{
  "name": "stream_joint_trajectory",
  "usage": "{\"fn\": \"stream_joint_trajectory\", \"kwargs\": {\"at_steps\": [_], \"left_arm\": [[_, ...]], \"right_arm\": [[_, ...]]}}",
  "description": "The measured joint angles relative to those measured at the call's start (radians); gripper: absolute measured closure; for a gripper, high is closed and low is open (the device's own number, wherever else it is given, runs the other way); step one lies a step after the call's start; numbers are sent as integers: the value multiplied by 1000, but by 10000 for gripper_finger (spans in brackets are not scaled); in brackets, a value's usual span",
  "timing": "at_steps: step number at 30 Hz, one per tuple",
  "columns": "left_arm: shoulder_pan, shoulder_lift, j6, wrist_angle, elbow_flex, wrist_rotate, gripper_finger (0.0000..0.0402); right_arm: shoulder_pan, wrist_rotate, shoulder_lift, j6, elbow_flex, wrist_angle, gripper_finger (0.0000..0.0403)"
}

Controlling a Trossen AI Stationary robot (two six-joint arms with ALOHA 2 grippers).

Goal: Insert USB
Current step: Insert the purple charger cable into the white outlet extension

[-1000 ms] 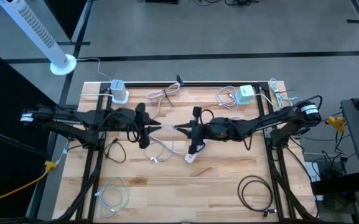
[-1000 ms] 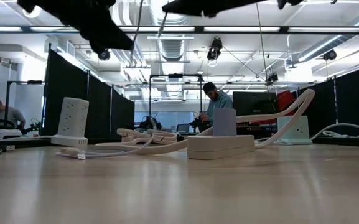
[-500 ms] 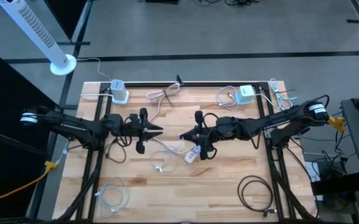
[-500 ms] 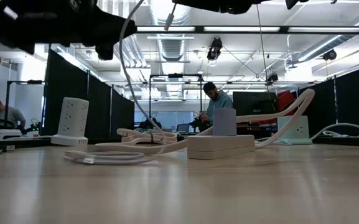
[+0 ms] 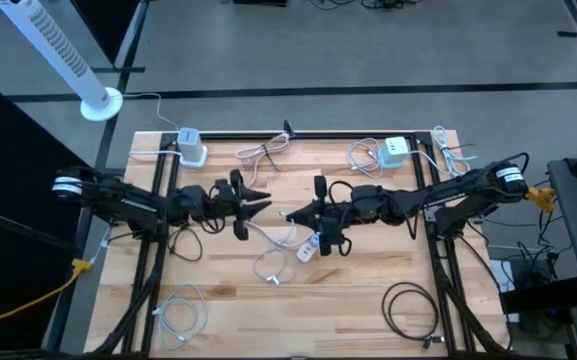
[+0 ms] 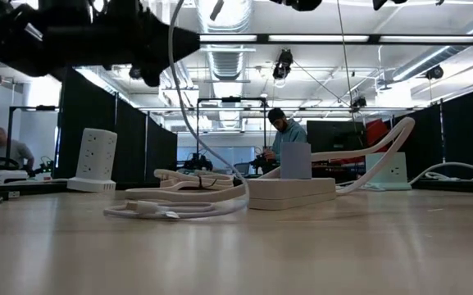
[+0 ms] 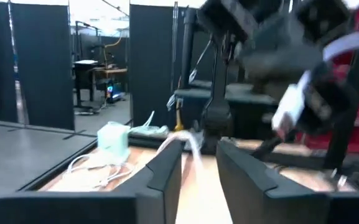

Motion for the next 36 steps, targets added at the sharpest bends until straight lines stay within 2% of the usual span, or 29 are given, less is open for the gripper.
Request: {"fn": "stream_joint_trajectory", "kwargs": {"at_steps": [7,12,14,18,26,33,36], "left_arm": [[8,-27,-204,-53,27,167,212],[8,-37,-199,-56,30,239,161],[8,-37,-193,-56,38,276,152],[-1,-15,-189,-54,69,321,152],[-12,41,-145,-62,151,349,183],[-12,46,-102,-69,147,379,206],[-16,46,-92,-62,145,465,211]], "right_arm": [[-2,-162,0,-63,0,7,403],[-13,-278,0,-88,0,41,403],[-16,-314,0,-83,0,45,403],[-18,-351,11,-74,0,60,403],[-18,-352,2,37,12,84,403],[-14,-351,8,-50,27,47,403],[-11,-352,8,-88,27,45,403]]}}
